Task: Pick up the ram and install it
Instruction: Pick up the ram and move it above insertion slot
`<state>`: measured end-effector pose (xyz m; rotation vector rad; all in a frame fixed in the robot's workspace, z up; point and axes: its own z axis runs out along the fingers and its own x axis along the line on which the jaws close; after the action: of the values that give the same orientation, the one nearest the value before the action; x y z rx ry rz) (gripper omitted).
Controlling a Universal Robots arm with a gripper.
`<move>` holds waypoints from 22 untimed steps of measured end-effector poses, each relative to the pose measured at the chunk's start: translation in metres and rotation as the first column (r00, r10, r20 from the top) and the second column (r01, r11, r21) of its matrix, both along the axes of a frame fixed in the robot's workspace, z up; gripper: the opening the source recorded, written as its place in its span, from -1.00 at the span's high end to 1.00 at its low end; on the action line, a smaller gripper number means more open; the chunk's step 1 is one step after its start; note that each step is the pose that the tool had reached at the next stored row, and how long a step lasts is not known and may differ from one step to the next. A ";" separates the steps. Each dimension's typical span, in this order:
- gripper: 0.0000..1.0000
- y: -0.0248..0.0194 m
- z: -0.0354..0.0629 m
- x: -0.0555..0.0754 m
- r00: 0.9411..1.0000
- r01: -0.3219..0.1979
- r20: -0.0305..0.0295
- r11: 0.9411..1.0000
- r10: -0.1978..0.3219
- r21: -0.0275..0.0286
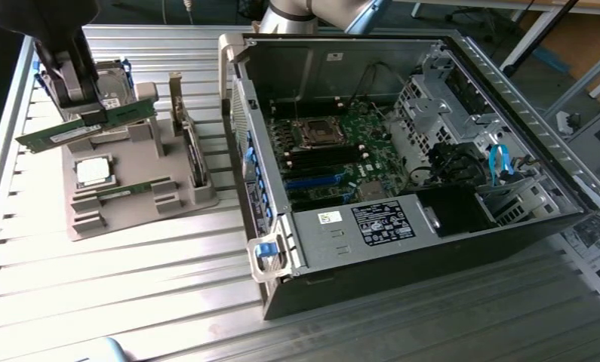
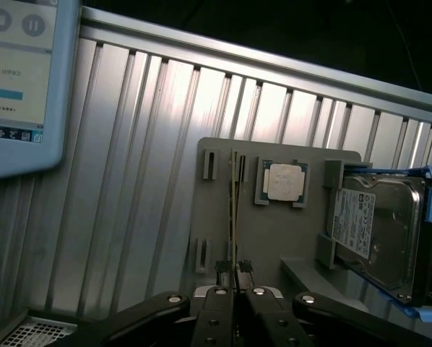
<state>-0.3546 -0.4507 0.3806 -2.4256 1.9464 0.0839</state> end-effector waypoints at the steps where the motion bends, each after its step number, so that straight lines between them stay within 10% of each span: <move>1: 0.76 0.0000 0.0003 0.000 1.000 0.000 0.000 1.000 0.000 0.000; 22: 0.76 0.0000 0.0155 0.001 1.000 0.000 0.000 1.000 0.000 0.001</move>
<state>-0.3538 -0.4507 0.3960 -2.4250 1.9459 0.0848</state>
